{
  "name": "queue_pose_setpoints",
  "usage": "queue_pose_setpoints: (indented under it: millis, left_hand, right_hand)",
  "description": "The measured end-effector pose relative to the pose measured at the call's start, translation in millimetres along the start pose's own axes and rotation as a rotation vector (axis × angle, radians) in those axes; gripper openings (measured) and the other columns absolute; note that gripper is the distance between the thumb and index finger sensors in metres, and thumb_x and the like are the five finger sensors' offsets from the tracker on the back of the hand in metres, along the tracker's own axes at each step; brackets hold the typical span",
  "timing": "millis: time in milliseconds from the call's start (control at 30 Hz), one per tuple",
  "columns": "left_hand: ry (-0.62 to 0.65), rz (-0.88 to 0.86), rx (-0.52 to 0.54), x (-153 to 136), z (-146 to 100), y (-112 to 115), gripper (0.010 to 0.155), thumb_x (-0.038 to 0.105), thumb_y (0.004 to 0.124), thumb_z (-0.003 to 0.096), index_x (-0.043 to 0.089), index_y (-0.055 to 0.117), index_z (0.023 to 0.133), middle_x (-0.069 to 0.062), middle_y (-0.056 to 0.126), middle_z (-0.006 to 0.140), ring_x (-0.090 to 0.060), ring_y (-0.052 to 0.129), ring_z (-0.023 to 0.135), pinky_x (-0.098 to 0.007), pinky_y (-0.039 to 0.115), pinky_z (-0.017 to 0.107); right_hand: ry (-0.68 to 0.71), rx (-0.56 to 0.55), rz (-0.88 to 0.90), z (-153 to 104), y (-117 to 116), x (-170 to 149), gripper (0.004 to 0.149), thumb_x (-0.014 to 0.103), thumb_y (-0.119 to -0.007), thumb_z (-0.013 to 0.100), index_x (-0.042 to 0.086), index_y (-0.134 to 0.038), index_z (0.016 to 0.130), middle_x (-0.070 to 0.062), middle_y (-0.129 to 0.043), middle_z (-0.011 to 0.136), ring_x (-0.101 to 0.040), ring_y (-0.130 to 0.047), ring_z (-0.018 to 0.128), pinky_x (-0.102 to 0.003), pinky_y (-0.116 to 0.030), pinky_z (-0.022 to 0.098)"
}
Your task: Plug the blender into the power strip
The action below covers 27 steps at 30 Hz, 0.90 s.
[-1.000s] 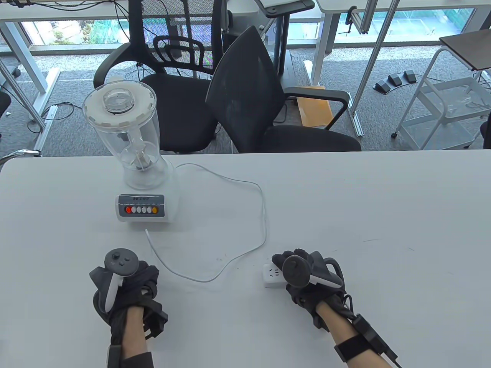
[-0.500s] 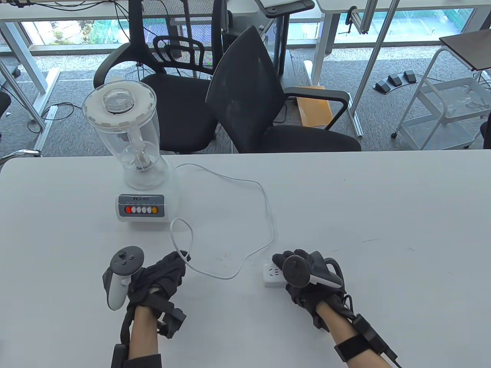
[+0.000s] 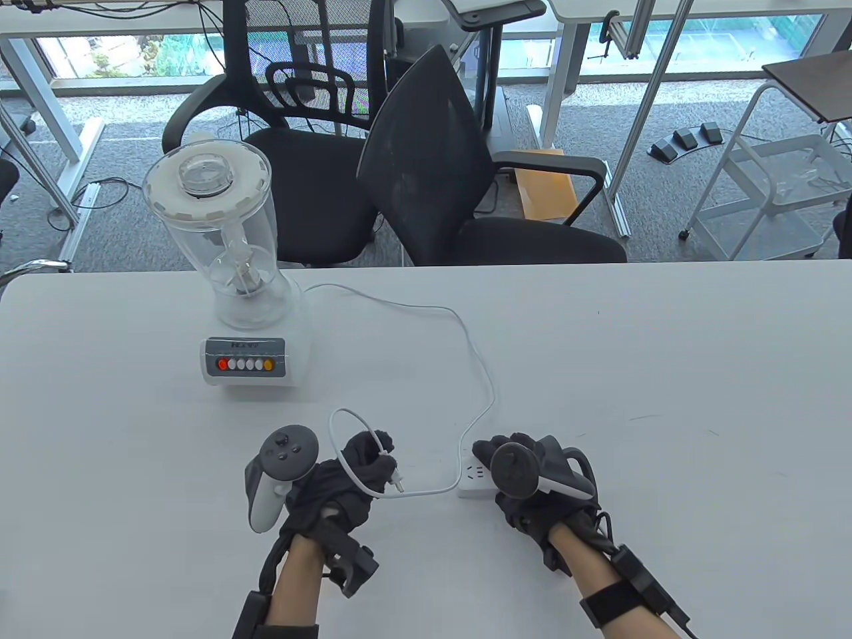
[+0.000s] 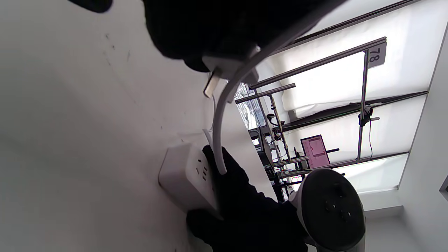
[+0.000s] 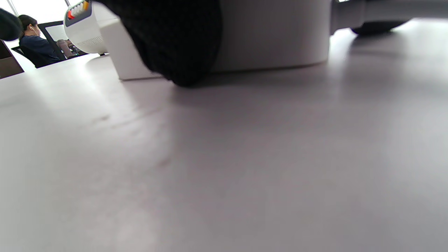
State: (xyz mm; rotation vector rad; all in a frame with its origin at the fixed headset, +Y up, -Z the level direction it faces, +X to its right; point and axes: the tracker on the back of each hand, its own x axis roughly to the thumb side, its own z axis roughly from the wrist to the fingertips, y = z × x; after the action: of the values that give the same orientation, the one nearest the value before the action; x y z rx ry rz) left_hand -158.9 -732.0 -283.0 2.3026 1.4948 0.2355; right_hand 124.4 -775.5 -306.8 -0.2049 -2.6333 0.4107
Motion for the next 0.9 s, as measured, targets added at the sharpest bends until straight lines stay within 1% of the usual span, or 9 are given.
queue_pose_setpoints:
  millis: [233, 333, 433, 667, 800, 900]
  left_hand:
    - [0.040, 0.090, 0.037, 10, 7, 23, 0.054, 0.040, 0.074, 0.0545, 0.020, 0.058, 0.103, -0.004, 0.083, 0.096, -0.019, 0.088, 0.062, -0.068, 0.056, 0.071]
    - [0.032, 0.119, 0.069, 14, 8, 30, 0.054, 0.040, 0.074, 0.0544, 0.021, 0.058, 0.102, -0.003, 0.083, 0.095, -0.019, 0.089, 0.061, -0.067, 0.058, 0.071]
    - [0.035, 0.152, 0.077, 18, 9, 35, 0.054, 0.041, 0.074, 0.0545, 0.021, 0.058, 0.102, -0.003, 0.083, 0.095, -0.018, 0.089, 0.062, -0.067, 0.058, 0.071]
    - [0.022, 0.191, 0.136, 25, 15, 45, 0.054, 0.041, 0.074, 0.0544, 0.023, 0.058, 0.102, -0.001, 0.083, 0.096, -0.018, 0.090, 0.063, -0.065, 0.060, 0.071]
    - [0.009, 0.190, 0.130, 26, 21, 52, 0.053, 0.042, 0.074, 0.0545, 0.024, 0.058, 0.102, 0.000, 0.083, 0.097, -0.018, 0.090, 0.065, -0.065, 0.059, 0.071]
    - [0.000, 0.192, 0.169, 27, 25, 56, 0.053, 0.042, 0.074, 0.0547, 0.025, 0.057, 0.103, 0.001, 0.082, 0.098, -0.018, 0.089, 0.067, -0.065, 0.060, 0.072]
  right_hand:
    - [0.000, 0.000, 0.000, 0, 0, 0, 0.085, 0.018, -0.082, 0.043, 0.014, -0.034, 0.113, -0.027, -0.042, 0.113, -0.063, -0.042, 0.098, -0.079, -0.055, 0.057]
    - [0.000, 0.000, 0.000, 0, 0, 0, 0.085, 0.018, -0.082, 0.043, 0.014, -0.034, 0.113, -0.026, -0.042, 0.113, -0.063, -0.042, 0.098, -0.079, -0.055, 0.057]
    - [0.000, 0.000, 0.000, 0, 0, 0, 0.086, 0.018, -0.082, 0.043, 0.015, -0.033, 0.113, -0.027, -0.042, 0.113, -0.063, -0.042, 0.098, -0.079, -0.055, 0.057]
    - [0.000, 0.000, 0.000, 0, 0, 0, 0.085, 0.018, -0.082, 0.043, 0.014, -0.033, 0.113, -0.026, -0.042, 0.113, -0.063, -0.042, 0.098, -0.079, -0.055, 0.057]
    - [0.000, 0.000, 0.000, 0, 0, 0, 0.085, 0.018, -0.082, 0.043, 0.014, -0.033, 0.113, -0.026, -0.042, 0.113, -0.063, -0.042, 0.098, -0.079, -0.055, 0.057]
    - [0.004, -0.003, 0.012, 0, 0, -1, 0.086, 0.018, -0.082, 0.043, 0.014, -0.033, 0.113, -0.026, -0.041, 0.113, -0.063, -0.042, 0.098, -0.079, -0.054, 0.057]
